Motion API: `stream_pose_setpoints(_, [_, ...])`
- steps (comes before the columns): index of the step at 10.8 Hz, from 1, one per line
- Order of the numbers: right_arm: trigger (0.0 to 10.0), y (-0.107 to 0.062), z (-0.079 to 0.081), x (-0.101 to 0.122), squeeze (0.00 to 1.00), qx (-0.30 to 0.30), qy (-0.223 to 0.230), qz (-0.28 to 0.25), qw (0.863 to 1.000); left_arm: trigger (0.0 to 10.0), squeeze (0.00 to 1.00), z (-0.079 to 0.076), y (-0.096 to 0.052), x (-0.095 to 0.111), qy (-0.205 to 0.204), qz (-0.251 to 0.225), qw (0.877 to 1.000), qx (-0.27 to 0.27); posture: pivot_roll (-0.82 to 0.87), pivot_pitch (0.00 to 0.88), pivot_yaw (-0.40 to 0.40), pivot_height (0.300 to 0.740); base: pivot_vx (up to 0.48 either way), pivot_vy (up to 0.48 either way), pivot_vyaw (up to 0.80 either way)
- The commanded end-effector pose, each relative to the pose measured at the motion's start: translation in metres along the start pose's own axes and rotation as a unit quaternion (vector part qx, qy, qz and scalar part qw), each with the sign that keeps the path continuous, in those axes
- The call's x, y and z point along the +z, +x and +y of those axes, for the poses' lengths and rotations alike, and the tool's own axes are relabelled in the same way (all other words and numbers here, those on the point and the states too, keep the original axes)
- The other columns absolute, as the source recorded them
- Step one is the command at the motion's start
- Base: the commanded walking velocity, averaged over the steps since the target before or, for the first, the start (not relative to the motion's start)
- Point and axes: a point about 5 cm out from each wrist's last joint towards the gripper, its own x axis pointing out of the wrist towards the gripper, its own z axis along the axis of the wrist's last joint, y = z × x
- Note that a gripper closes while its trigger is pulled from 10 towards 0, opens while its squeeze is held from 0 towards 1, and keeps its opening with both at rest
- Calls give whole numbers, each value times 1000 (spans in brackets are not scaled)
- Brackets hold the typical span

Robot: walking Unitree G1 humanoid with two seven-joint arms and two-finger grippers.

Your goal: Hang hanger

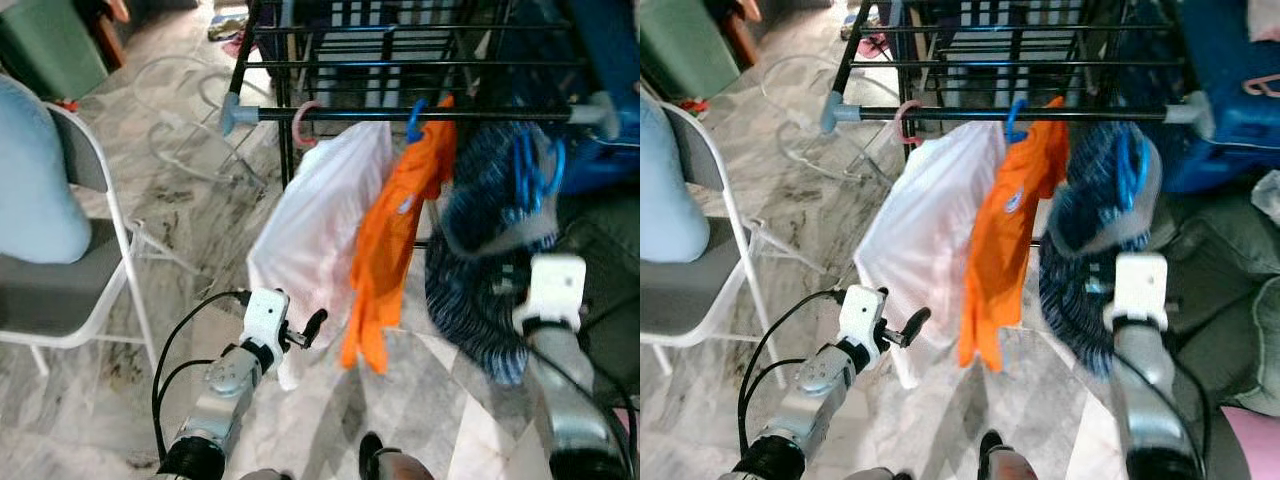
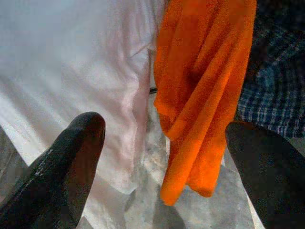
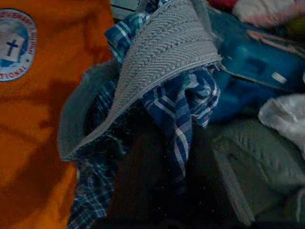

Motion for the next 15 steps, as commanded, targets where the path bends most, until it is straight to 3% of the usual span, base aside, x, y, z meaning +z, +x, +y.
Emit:
stream_pose_setpoints(1, [10000,-3,6,1,0,3,9,-1,1000,10000,0,5,-2,-4,4,8,1000,12,-127,110,56,740,0,0,0])
stream_pose_setpoints(3, [10000,-12,23,-13,0,21,36,47,998,10000,0,5,0,-6,6,11,1000,21,-123,103,46,740,0,0,0])
stream_pose_setpoints(9, [10000,-22,38,-30,0,55,57,99,992,10000,0,-2,-4,-20,-9,23,999,37,-123,113,21,740,-95,0,0])
stream_pose_setpoints(15, [10000,-26,33,-42,0,14,93,136,986,10000,0,-17,2,-27,-14,48,999,6,-167,33,36,740,-343,0,0])
